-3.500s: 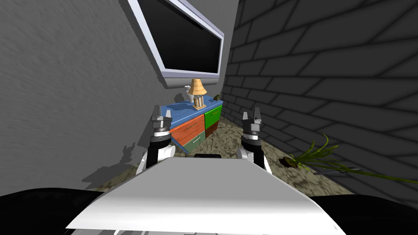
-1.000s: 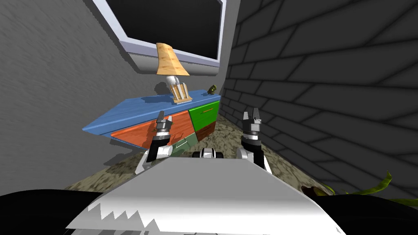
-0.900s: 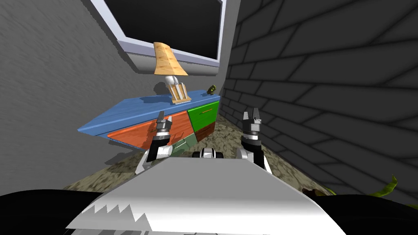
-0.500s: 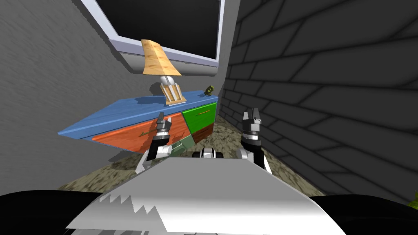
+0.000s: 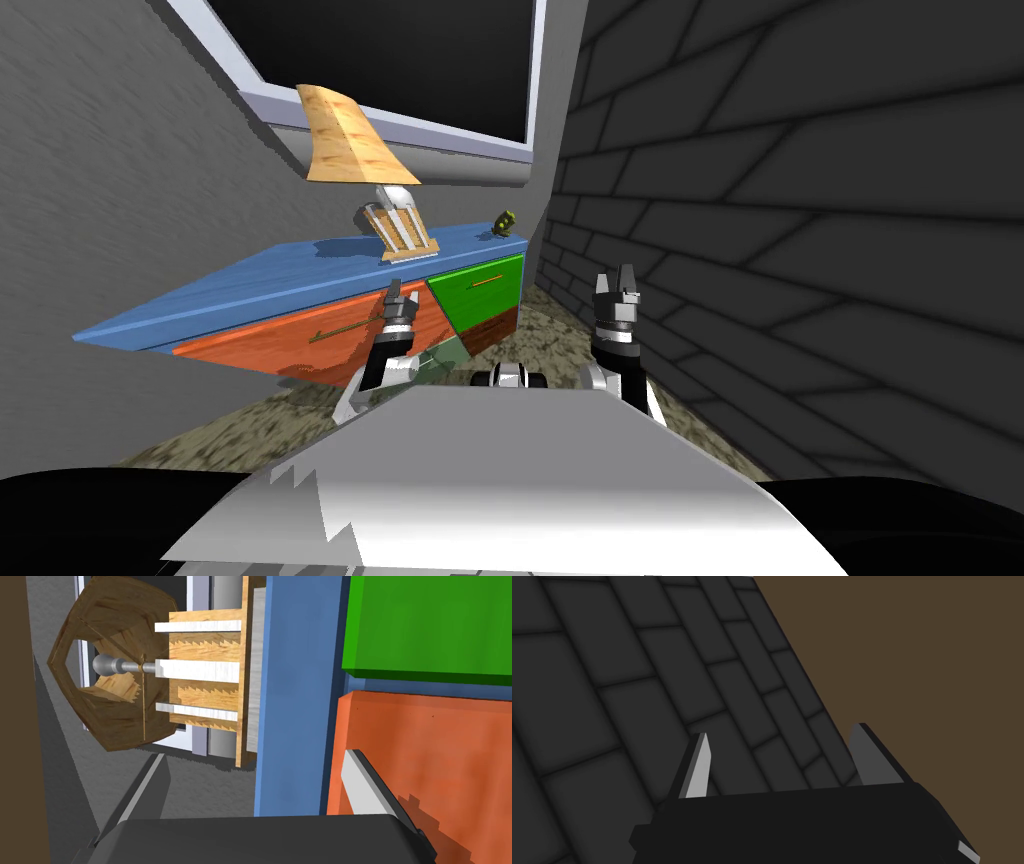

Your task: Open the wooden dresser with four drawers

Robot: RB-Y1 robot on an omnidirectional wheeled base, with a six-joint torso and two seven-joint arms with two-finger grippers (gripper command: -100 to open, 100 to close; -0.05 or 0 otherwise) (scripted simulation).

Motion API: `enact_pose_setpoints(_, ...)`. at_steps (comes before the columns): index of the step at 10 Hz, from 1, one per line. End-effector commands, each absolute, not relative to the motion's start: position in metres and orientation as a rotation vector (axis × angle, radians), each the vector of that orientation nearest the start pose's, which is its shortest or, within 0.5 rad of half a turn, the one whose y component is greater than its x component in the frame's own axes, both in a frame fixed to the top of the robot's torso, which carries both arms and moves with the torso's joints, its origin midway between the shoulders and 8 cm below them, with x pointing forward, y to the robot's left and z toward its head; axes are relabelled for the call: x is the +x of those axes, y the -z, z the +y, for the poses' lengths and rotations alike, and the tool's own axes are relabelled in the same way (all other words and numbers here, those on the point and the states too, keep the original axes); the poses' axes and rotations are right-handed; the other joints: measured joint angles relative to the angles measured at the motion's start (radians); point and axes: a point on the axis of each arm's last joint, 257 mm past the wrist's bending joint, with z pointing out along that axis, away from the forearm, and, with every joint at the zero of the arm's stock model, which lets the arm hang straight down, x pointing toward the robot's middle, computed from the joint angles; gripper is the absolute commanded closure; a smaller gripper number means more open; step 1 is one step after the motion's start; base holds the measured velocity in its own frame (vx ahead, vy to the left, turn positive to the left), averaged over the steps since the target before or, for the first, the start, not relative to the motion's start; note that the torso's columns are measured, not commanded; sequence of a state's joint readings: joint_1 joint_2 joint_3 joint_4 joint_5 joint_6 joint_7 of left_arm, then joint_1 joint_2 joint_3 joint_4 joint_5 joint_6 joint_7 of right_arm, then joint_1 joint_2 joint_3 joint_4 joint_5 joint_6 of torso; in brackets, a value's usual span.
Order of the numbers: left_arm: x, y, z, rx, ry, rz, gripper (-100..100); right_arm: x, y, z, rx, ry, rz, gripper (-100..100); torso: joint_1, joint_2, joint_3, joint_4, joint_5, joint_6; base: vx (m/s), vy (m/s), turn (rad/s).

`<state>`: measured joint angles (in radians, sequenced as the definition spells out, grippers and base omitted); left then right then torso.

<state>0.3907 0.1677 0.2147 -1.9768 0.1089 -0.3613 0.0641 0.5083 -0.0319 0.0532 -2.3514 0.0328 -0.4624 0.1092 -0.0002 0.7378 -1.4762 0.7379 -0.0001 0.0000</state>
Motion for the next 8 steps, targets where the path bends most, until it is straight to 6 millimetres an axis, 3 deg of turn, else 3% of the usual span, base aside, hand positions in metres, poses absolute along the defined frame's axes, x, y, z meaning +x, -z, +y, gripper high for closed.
enact_pose_setpoints(1,0.402,0.098,0.403,-0.94,1.11,0.813,-100,0.338,-0.045,-0.254,0.558,-1.237,0.663,0,-0.001,0.0,0.0,0.0,0.0,0.0,0.118,-0.193,0.069)
enact_pose_setpoints(8,0.404,0.146,0.442,-1.103,1.068,0.776,-100,0.338,-0.045,-0.254,0.558,-1.237,0.663,0,-0.001,0.0,0.0,0.0,0.0,0.0,0.128,-0.215,0.081)
